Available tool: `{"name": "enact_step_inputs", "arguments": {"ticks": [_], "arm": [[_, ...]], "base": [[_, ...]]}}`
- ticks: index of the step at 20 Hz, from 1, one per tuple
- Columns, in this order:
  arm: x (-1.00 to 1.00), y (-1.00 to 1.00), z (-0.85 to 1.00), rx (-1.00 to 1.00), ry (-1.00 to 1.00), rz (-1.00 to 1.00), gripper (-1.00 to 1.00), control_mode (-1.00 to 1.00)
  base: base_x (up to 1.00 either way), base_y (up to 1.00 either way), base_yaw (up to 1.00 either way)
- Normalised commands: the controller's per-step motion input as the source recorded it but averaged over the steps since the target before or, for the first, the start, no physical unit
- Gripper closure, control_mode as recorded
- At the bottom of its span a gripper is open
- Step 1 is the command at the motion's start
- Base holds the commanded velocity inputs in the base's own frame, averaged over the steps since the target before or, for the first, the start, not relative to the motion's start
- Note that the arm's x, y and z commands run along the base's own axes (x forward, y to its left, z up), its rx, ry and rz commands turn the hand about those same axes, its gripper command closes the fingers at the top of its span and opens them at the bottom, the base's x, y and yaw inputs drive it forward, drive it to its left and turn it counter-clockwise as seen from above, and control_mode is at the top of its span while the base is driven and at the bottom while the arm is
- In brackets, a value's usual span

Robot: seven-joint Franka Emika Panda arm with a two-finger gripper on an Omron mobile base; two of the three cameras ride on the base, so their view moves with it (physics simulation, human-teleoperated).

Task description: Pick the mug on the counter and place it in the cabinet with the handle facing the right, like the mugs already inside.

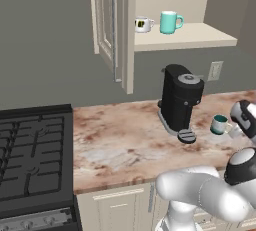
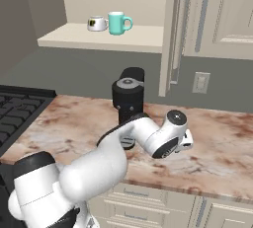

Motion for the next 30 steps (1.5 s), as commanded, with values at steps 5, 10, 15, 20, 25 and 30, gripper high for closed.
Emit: {"name": "enact_step_inputs", "arguments": {"ticks": [5, 10, 15, 20, 25, 30], "arm": [[0.34, -0.11, -0.14, 0.00, 0.00, 0.00, -1.00, -1.00], [0.38, -0.01, -0.15, 0.00, 0.00, 0.00, -1.00, -1.00], [0.33, -0.11, -0.20, 0.00, 0.00, 0.01, -1.00, -1.00], [0.29, -0.19, -0.22, 0.00, 0.00, 0.02, -1.00, -1.00], [0.28, -0.19, -0.15, 0.01, 0.00, 0.01, -1.00, -1.00], [0.27, -0.21, -0.13, 0.02, 0.00, 0.02, -1.00, -1.00]], "base": [[0.00, 0.00, 0.00], [0.00, 0.00, 0.00], [0.00, 0.00, 0.00], [0.00, 0.00, 0.00], [0.00, 0.00, 0.00], [0.00, 0.00, 0.00]]}}
